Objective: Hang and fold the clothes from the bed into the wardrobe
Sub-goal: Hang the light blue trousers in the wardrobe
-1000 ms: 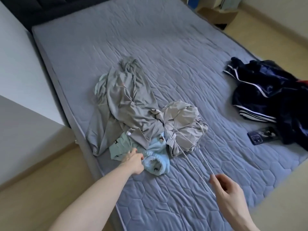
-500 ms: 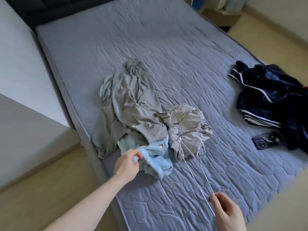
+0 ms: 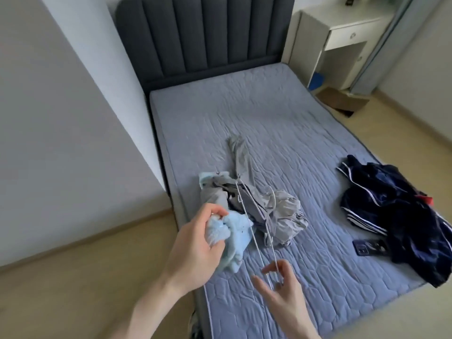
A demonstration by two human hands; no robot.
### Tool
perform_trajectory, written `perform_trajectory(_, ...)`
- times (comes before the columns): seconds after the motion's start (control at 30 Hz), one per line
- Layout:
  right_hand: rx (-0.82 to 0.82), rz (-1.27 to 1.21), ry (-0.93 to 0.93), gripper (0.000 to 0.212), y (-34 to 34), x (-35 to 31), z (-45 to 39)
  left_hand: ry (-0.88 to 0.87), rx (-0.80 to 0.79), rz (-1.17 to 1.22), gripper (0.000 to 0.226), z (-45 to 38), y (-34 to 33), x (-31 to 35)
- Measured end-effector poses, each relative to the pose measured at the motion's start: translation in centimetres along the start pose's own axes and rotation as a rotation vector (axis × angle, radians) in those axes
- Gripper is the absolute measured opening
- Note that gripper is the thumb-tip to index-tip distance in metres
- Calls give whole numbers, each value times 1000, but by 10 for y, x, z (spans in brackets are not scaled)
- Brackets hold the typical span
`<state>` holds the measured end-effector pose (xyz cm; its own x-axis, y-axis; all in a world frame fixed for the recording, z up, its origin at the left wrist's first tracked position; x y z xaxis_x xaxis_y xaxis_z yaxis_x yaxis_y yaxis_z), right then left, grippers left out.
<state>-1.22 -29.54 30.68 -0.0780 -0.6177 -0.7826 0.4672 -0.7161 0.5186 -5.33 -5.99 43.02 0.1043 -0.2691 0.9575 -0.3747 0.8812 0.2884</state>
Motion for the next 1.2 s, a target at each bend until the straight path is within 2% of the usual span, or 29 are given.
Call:
perform_trajectory(0.07, -113, 14, 55, 53, -2, -18, 8, -91, 11, 28, 45, 30, -16, 47)
perform_trajectory(0.13, -186, 6, 110, 56, -2, -31, 17, -145, 30, 100, 47, 57, -38, 86)
perform_trajectory(0.2, -200, 30, 166, 47, 7, -39, 29, -193, 73, 164, 48, 77, -50, 117)
perform_trajectory(0.27, -132, 69, 210, 27, 28, -41, 34, -216, 149, 153, 47, 87, -44, 136)
perform_trajectory(0.37, -48, 1, 260, 13, 77, -49, 34, -280, 271, -83, 49, 93, -11, 149)
perform_trajectory(0.5, 62, -126, 322, 14, 160, -94, 22, -136, 397, -492, 55, 94, 46, 118)
perform_trajectory(0.6, 129, -184, 438, 9, 210, -161, 18, 29, 433, -560, 36, 94, 82, 102)
perform_trajectory(0.67, 158, -213, 510, 8, 235, -211, 20, 79, 458, -594, 24, 86, 103, 116)
perform_trajectory(0.77, 223, -233, 592, 11, 268, -278, 24, 233, 431, -656, 51, 69, 133, 150)
perform_trajectory(0.83, 274, -229, 623, 9, 287, -319, 26, 303, 375, -400, 54, 58, 143, 185)
perform_trajectory(0.93, 337, -154, 668, 9, 307, -377, 33, 222, 414, 147, 36, 38, 153, 265)
perform_trajectory(1.03, 383, -115, 688, 10, 322, -417, 43, 29, 130, 539, 24, 24, 141, 375)
perform_trajectory(1.1, 402, -117, 695, 9, 330, -433, 48, -98, 86, 653, 19, 32, 150, 437)
perform_trajectory(1.17, 407, -129, 713, 7, 335, -444, 54, -187, 126, 713, 16, 42, 171, 477)
perform_trajectory(1.2, 404, -139, 721, 5, 337, -448, 57, -205, 186, 667, 15, 47, 182, 486)
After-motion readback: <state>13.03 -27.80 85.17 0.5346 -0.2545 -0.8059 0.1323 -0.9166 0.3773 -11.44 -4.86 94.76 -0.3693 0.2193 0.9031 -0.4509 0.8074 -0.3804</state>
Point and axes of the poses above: each hand's wrist, its own z-axis away from the middle knuckle, its own y-axis out of the back of the hand, x = y × z, the point moved 7 cm from there along -z, towards the middle knuckle, and after that the axes turned 14 degrees about z, right-handed, at the moved point
